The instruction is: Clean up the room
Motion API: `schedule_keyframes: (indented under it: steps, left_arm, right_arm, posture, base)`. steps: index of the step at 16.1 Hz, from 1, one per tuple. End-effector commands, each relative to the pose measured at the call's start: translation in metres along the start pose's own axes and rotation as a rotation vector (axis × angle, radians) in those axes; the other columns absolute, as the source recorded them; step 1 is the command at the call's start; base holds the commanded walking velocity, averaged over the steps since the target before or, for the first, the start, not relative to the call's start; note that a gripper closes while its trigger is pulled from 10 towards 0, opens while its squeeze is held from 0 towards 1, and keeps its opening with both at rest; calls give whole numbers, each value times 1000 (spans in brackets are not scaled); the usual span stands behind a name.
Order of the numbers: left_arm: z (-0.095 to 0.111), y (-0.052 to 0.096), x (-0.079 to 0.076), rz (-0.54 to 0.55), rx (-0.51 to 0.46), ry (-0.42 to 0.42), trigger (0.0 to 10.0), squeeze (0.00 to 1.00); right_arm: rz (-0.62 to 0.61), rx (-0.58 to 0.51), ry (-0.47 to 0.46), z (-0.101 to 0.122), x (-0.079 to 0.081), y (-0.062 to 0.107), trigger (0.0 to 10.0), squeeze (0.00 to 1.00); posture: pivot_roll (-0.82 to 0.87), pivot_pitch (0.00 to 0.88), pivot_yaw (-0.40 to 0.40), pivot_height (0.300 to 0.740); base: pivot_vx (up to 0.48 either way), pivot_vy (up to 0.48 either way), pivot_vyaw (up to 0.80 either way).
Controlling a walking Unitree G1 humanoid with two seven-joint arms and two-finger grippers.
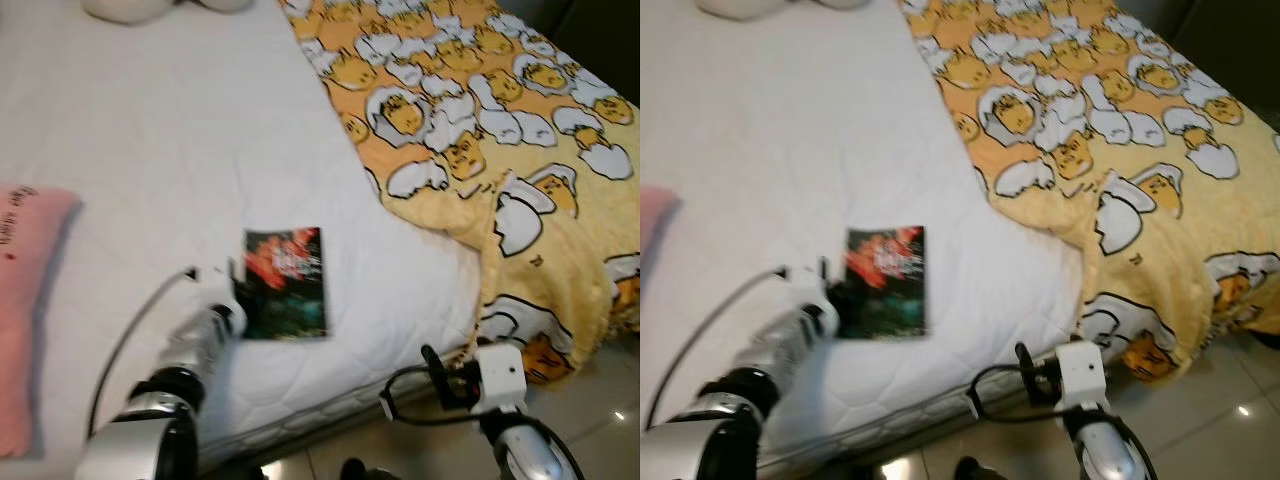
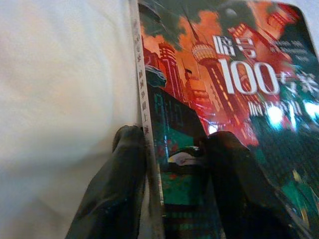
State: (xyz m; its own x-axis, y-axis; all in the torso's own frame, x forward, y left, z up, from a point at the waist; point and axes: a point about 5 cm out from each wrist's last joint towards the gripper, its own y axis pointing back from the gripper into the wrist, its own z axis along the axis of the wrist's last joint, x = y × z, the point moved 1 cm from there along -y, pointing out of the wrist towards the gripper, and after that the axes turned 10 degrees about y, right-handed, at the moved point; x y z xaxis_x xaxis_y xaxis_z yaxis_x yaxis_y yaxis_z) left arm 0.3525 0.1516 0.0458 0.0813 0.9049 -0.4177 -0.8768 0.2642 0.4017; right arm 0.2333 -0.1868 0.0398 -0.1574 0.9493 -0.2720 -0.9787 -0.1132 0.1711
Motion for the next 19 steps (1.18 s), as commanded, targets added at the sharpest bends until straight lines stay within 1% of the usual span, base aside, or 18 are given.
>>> schedule_keyframes:
  steps: [1, 2, 4, 5, 7, 9, 10, 11, 12, 13, 14, 15, 16, 17, 18, 19]
  left_arm:
    - [-42, 2, -6, -12, 185, -25, 0, 0]
    - [-37, 1, -7, -9, 179, -50, 0, 0]
    - [-23, -4, -16, -52, 152, -70, 0, 0]
    - [-12, -7, -22, -82, 110, -55, 0, 0]
    - [9, -11, -34, -128, 11, 12, 0, 0]
    - [33, -11, -38, -156, -116, 72, 0, 0]
    - [45, -10, -39, -178, -187, 95, 0, 0]
    - [52, -8, -39, -185, -237, 103, 0, 0]
    - [65, -2, -36, -168, -339, 53, 0, 0]
    - [78, 8, -32, -146, -444, -11, 0, 0]
    - [86, 19, -26, -97, -535, -105, 0, 0]
    - [87, 23, -25, -83, -563, -140, 0, 0]
    - [86, 28, -29, -77, -596, -181, 0, 0]
    - [86, 30, -31, -76, -612, -197, 0, 0]
    - [82, 34, -50, -77, -645, -281, 0, 0]
    - [80, 34, -54, -84, -641, -283, 0, 0]
  right_arm:
    - [-42, 23, -8, -9, -4, 2, 10000, 0]
    - [-70, 9, -25, -6, -4, -7, 10000, 0]
    - [-116, -25, -63, 2, -5, -24, 10000, 0]
    - [-135, -44, -91, 8, -4, -33, 10000, 0]
    - [-144, -77, -125, 17, -2, -40, 10000, 0]
    - [-129, -96, -126, 22, 1, -45, 10000, 0]
    - [-123, -100, -134, 23, 3, -46, 10000, 0]
    - [-117, -108, -137, 25, 4, -47, 10000, 0]
    - [-117, -140, -160, 34, 4, -48, 10000, 0]
    - [-120, -168, -222, 42, 0, -46, 10000, 0]
    - [-92, -177, -250, 44, -3, -42, 10000, 0]
    - [-78, -170, -238, 42, -4, -41, 10000, 0]
    - [-77, -156, -226, 37, -7, -39, 10000, 0]
    - [-80, -151, -223, 36, -8, -39, 10000, 0]
    - [-86, -136, -204, 31, -12, -40, 10000, 0]
    - [-87, -134, -203, 30, -12, -41, 10000, 0]
  posture:
    - [11, 130, -70, 740]
    - [21, 82, -33, 740]
    - [40, 44, 4, 740]
    - [54, 35, 16, 740]
    - [64, 9, 12, 740]
    - [78, 0, -1, 740]
    - [87, 0, -7, 740]
    - [89, 0, -10, 740]
    - [93, 0, -13, 740]
    - [100, 0, -16, 740]
    - [106, 0, -16, 740]
    - [106, 0, -15, 740]
    - [108, 0, -15, 740]
    - [110, 0, -12, 740]
    - [114, 0, 1, 740]
    - [114, 0, 1, 740]
  base:
    - [0, 0, 0]
    - [0, 0, 0]
    - [0, 0, 0]
    - [0, 0, 0]
    - [0, 0, 0]
    - [0, 0, 0]
    - [0, 0, 0]
    - [0, 0, 0]
    - [0, 0, 0]
    - [0, 0, 0]
    - [0, 0, 0]
    - [0, 0, 0]
    - [0, 0, 550]
    - [0, 0, 550]
    - [0, 0, 719]
    - [0, 0, 719]
